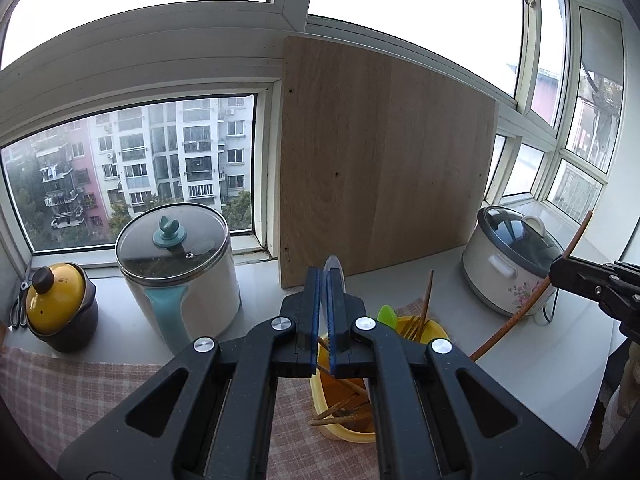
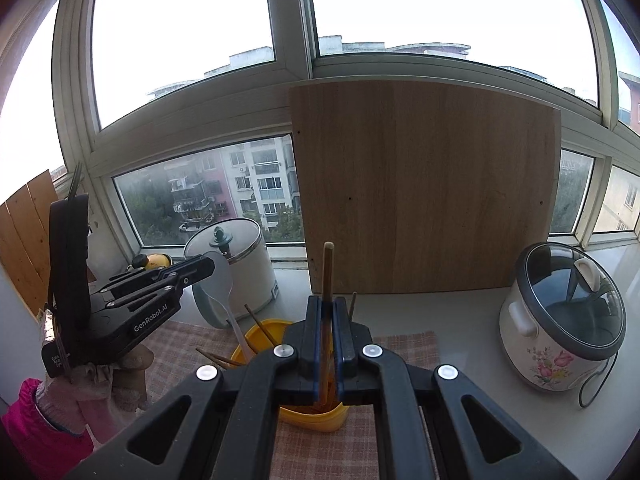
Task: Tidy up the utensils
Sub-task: 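Lower the chopstick into the yellow container and open the right tool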
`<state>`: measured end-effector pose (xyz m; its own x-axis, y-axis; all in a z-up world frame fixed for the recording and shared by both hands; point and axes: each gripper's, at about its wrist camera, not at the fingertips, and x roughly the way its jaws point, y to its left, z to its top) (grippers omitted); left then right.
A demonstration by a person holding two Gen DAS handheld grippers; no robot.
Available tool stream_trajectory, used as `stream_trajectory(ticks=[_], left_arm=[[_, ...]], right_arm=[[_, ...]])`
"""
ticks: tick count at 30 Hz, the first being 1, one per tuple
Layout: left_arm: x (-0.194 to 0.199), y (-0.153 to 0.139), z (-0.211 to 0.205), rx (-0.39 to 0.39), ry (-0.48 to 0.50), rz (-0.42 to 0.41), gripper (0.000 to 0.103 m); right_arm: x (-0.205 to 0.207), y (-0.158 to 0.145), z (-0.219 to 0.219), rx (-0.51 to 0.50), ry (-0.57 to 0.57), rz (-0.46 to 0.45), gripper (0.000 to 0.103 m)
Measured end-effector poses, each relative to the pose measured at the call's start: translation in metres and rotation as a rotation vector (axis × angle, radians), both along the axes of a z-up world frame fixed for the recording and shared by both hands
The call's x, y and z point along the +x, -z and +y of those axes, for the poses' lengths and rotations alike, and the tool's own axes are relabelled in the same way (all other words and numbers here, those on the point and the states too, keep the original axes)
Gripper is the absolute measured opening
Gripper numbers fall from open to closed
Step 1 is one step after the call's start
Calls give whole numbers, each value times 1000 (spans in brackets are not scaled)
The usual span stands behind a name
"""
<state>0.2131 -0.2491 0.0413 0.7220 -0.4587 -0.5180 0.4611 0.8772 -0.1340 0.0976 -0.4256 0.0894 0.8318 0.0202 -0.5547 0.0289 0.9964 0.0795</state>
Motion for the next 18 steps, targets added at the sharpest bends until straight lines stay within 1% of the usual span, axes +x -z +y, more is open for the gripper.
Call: stream_trajectory(ticks=[8,9,11,12,13,18], left_arm=[[-2,4,1,-22,31,47,1],[-2,4,1,-22,35,49,1],[-3,4,1,-25,40,54,6],[-3,4,2,-27,42,56,9],[-4,3,2,-30,45,57,14],[-11,1,5,-41,54,57,14]], right_arm=[[4,18,-1,21,-19,49,3],[4,19,-1,25,-18,54,5],[4,23,-3,33,-17,65,16],[4,24,-3,38,-16,67,24],[4,24,-4,41,-13,69,26],[1,27,-3,46,-8,78,26]])
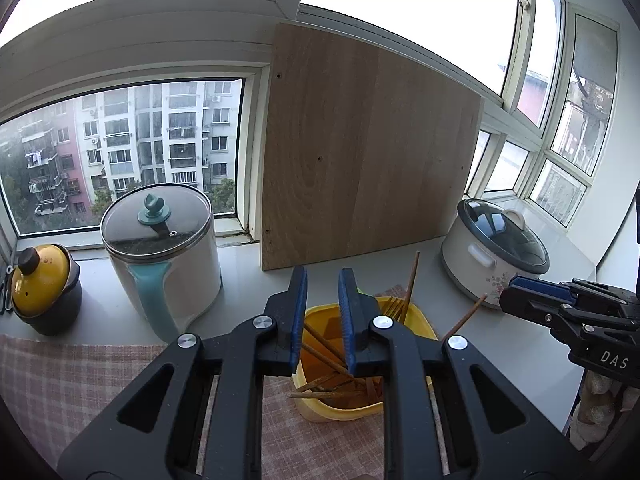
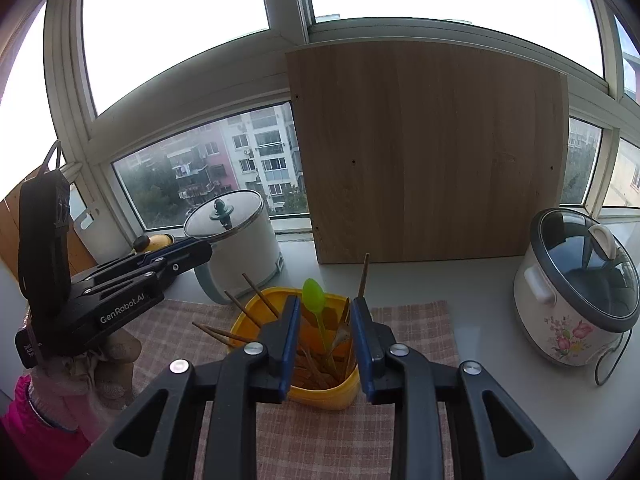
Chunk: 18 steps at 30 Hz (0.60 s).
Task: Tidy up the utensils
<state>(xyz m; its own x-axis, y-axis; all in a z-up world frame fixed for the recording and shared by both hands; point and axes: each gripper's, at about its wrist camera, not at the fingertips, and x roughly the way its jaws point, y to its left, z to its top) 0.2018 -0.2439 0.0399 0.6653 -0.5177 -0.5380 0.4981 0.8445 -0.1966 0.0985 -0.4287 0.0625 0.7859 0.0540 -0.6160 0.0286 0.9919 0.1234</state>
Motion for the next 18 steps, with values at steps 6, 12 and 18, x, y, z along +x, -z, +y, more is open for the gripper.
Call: stream_trajectory(ticks=[6,12,18], left_arm=[[-12,-3,8,-9,-1,-7,14],[-28,-8,14,3,-5,-24,14],[-51,-14,27,8,-8,-45,14]], right_arm=[[-8,3,1,5,9,6,28],[-21,3,4,10,15,10,29],[-40,-5,13,5,16,-13,31]])
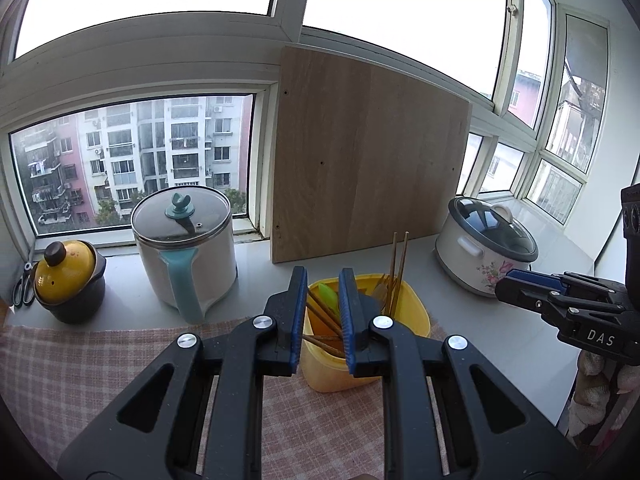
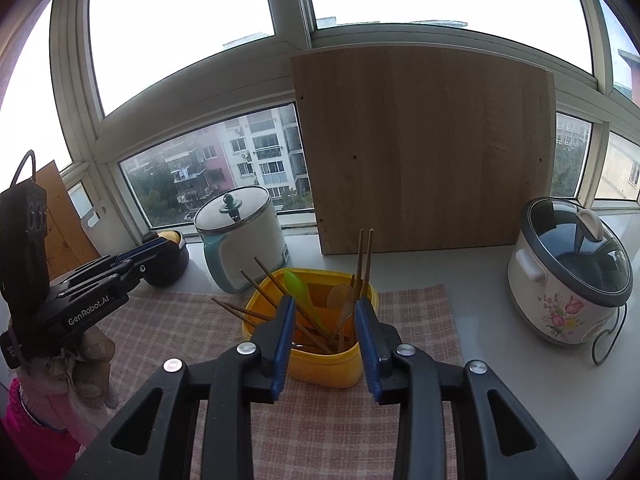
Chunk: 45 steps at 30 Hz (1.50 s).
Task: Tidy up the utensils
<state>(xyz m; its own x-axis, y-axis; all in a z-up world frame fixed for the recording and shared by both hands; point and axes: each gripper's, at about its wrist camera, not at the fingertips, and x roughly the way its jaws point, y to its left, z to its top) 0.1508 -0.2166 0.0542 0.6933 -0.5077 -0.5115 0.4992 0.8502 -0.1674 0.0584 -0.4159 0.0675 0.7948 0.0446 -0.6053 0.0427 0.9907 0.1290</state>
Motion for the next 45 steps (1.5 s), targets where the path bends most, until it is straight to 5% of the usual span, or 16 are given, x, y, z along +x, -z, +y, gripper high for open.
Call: stream_trajectory(ticks=[9,12,27,45], left_arm=[[-36,-7,16,20,5,-36,14],[-48,-7,19,25,11,-46,15],[-92,9,36,75,-4,-36,56],[-128,23,67,104,-158,-23,99]], right_arm=[[-24,-8,15,-5,-10,-35,43],[-31,-10,19,-19,-2,-46,54],[-58,0,46,-120,-5,-86,102],[-89,31,60,-119,38,-92,103]])
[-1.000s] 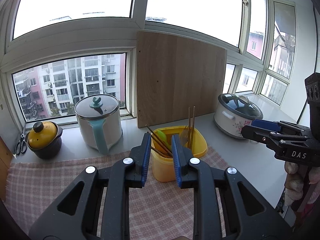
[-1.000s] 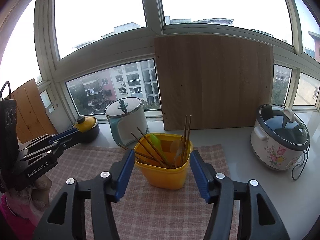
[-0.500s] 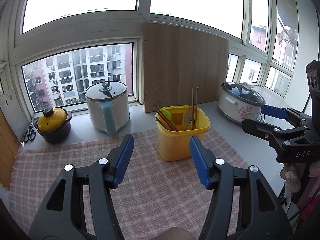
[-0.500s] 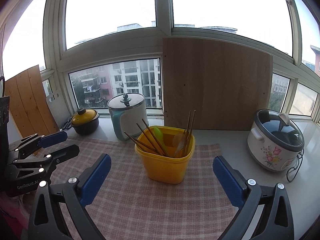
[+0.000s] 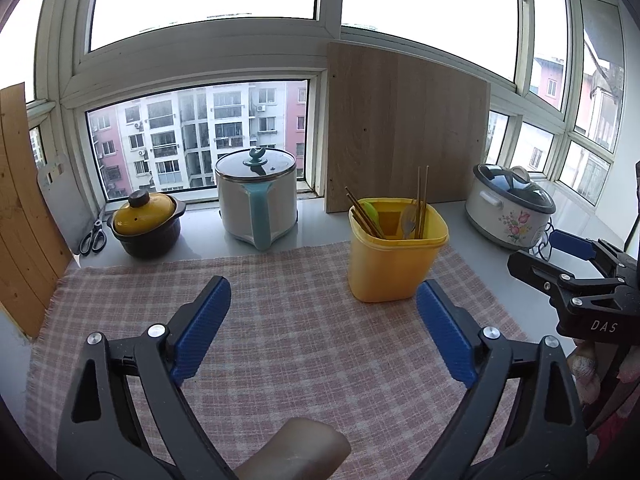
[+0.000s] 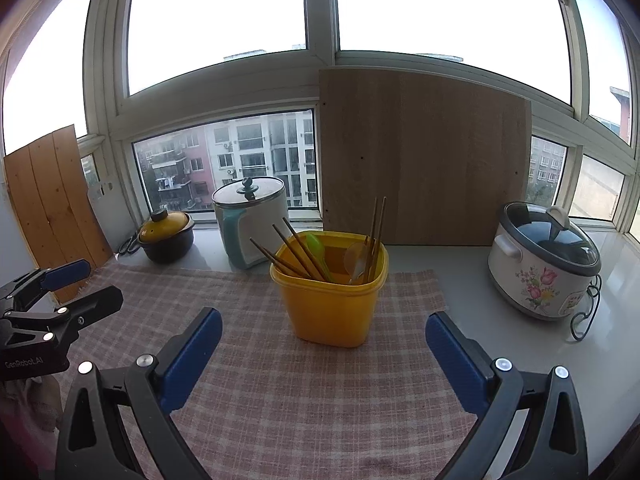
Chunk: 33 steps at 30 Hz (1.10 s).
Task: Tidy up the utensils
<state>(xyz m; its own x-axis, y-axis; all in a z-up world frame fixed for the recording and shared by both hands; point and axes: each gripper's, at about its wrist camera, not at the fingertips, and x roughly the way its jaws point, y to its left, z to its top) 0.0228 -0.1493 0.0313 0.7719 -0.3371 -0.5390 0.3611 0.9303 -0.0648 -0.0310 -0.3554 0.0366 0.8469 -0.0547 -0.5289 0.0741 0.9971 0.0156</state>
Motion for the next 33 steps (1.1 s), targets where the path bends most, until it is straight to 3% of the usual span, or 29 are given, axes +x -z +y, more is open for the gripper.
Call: stream_trajectory(ticks=[11,33], left_arm=[[-2,14,-2,28,-12,42,102],[-4,15,-6,43,-13,54,102]], right_arm=[[-5,16,-4,-9,75,7,103],[0,23,-3,18,78,42,103]])
